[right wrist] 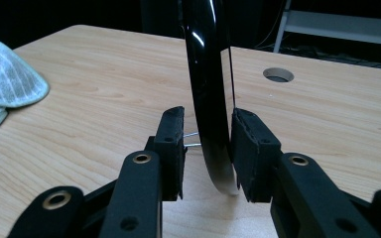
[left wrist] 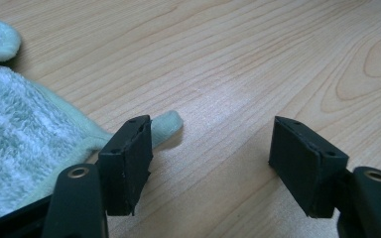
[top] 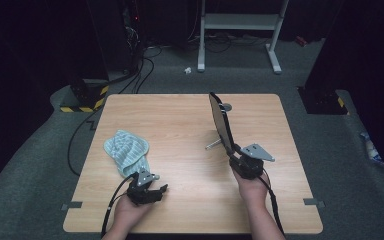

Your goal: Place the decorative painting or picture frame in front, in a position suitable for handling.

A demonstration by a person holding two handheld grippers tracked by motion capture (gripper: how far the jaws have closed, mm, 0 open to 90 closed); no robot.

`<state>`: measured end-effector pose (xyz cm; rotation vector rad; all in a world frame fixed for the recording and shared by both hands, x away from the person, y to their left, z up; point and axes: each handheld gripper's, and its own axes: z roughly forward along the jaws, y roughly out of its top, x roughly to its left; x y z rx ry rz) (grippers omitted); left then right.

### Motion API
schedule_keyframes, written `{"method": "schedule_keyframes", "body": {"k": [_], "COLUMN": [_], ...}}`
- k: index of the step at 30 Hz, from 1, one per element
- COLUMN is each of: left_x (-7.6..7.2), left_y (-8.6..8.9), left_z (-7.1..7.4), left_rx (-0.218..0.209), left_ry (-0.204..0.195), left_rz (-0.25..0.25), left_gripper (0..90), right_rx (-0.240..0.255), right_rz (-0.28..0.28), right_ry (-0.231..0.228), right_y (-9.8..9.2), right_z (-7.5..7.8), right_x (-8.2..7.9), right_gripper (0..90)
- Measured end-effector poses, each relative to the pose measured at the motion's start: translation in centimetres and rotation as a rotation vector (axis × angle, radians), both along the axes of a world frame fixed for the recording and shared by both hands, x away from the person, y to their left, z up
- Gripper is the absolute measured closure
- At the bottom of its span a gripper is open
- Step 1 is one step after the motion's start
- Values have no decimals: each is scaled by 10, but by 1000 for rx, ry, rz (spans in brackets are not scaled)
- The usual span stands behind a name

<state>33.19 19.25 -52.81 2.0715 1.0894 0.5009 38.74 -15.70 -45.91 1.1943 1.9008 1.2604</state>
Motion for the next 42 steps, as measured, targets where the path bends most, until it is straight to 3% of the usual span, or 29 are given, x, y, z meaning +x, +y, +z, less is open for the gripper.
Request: {"method": "schedule_keyframes", "body": {"k": [14,32,42], "left_x": [0,0,0], "left_y": [0,0,0], "left_z": [0,0,0], "left_rx": [-2,-1,-3], "left_ry": [1,0,1], "left_rz": [0,0,1], "left_gripper": [331,331,331], "right_rx": [21,26,21], "right_rz": [36,107,129], "right_ry": [3,10,25], "right_y": [6,31,39], "right_z": [-7,-13,-16], "right_x": [-13,-31,-32], "right_gripper": [656,627,623]}}
